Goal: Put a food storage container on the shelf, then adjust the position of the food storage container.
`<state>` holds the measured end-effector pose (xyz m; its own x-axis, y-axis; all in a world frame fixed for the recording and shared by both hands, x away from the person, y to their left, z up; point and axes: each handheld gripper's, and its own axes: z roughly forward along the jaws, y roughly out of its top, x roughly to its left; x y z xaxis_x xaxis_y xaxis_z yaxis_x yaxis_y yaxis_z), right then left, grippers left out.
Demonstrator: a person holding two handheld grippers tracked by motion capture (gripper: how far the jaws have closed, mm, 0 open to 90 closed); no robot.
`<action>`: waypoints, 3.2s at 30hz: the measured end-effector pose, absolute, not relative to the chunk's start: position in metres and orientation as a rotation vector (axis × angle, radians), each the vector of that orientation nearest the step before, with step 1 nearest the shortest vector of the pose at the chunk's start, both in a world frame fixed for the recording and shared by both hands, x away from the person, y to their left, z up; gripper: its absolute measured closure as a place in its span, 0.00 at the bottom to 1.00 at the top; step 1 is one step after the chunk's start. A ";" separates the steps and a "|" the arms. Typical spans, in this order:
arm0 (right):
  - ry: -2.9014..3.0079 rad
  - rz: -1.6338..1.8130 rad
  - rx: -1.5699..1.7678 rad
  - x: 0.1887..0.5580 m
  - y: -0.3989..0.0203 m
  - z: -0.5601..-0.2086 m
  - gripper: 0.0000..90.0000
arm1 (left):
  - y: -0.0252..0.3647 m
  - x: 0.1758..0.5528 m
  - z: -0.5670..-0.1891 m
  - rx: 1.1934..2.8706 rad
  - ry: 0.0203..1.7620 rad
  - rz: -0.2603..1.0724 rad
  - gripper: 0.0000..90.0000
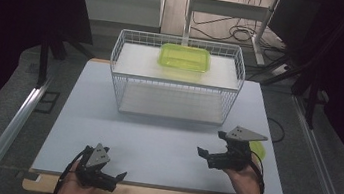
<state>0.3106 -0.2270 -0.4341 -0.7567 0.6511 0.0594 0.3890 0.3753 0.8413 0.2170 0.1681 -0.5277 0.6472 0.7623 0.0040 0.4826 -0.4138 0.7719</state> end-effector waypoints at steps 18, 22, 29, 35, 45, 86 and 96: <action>2.384 1.269 0.942 0.282 -0.242 -0.473 0.07 | 0.166 0.216 -0.529 2.094 0.944 0.478 0.00; 2.392 1.252 0.967 0.284 -0.244 -0.479 0.07 | 0.166 0.216 -0.529 2.099 0.943 0.478 0.00; 2.374 1.236 1.033 0.285 -0.244 -0.475 0.05 | 0.166 0.216 -0.529 2.099 0.946 0.473 0.00; 2.311 1.212 1.053 0.287 -0.256 -0.462 0.35 | 0.165 0.217 -0.529 2.104 0.945 0.480 0.00; 2.257 1.139 1.109 0.306 -0.292 -0.453 0.86 | 0.165 0.217 -0.530 2.112 0.945 0.478 0.00; 2.066 0.923 1.386 0.345 -0.382 -0.478 0.99 | 0.162 0.217 -0.531 2.138 0.941 0.486 0.00; 2.121 0.956 1.377 0.340 -0.364 -0.479 0.99 | 0.162 0.217 -0.531 2.144 0.938 0.487 0.00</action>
<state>0.3396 -0.3640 -0.4791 -0.4112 0.9115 0.0105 0.6117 0.2674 0.7445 0.2169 0.1625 -0.5310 0.6617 0.7482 0.0482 0.4700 -0.4640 0.7509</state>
